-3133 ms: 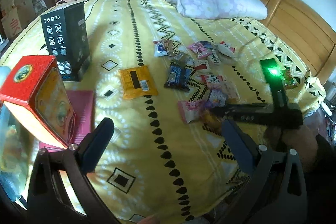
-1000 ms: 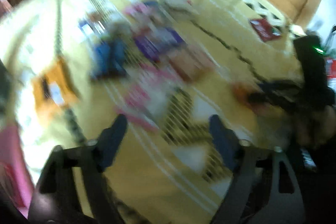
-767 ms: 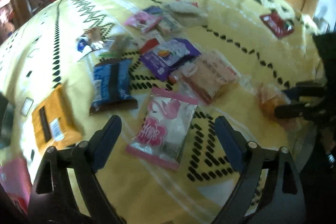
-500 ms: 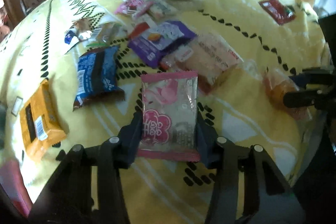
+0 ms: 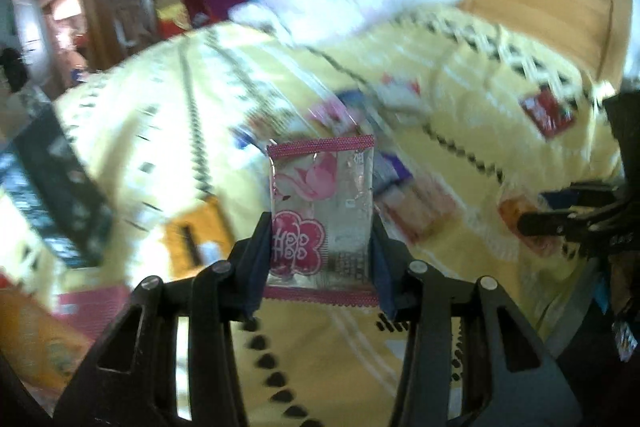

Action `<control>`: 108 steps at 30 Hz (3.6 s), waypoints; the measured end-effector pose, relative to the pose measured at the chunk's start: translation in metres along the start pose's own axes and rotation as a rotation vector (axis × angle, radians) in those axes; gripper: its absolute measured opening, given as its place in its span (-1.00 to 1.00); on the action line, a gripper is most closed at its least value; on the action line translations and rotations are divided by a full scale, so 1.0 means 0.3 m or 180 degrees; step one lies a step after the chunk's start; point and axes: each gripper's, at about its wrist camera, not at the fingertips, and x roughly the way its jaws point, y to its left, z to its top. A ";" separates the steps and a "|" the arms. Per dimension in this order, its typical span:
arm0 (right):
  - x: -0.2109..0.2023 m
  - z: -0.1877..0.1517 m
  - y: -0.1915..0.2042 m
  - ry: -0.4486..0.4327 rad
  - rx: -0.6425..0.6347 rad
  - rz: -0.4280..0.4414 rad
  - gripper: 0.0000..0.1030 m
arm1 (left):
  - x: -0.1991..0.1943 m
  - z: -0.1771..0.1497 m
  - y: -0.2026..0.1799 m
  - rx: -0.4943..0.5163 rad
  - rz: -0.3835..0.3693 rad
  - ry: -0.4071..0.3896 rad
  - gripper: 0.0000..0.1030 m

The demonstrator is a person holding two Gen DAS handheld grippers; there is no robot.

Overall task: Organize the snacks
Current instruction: 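Carry both held snacks over the blue basin, then hold both snacks above the basin, then open both tools to drop them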

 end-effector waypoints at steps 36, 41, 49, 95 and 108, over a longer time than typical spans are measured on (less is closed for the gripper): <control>0.017 0.352 1.834 -0.0160 -0.2094 0.1843 0.16 | -0.941 -0.332 0.932 -0.1959 0.2409 -0.0653 -0.12; 0.074 0.277 1.975 0.0017 -0.2245 0.1912 0.16 | -0.964 -0.417 0.962 -0.2084 0.2424 -0.0586 -0.12; 0.125 0.217 2.043 0.0133 -0.2338 0.1898 0.16 | -0.978 -0.457 0.990 -0.2155 0.2423 -0.0562 -0.12; 0.133 0.220 2.039 0.0149 -0.2345 0.1866 0.16 | -0.976 -0.467 0.984 -0.2131 0.2392 -0.0520 -0.11; 0.144 0.210 2.037 0.0165 -0.2343 0.1862 0.16 | -0.979 -0.473 0.983 -0.2123 0.2392 -0.0508 -0.11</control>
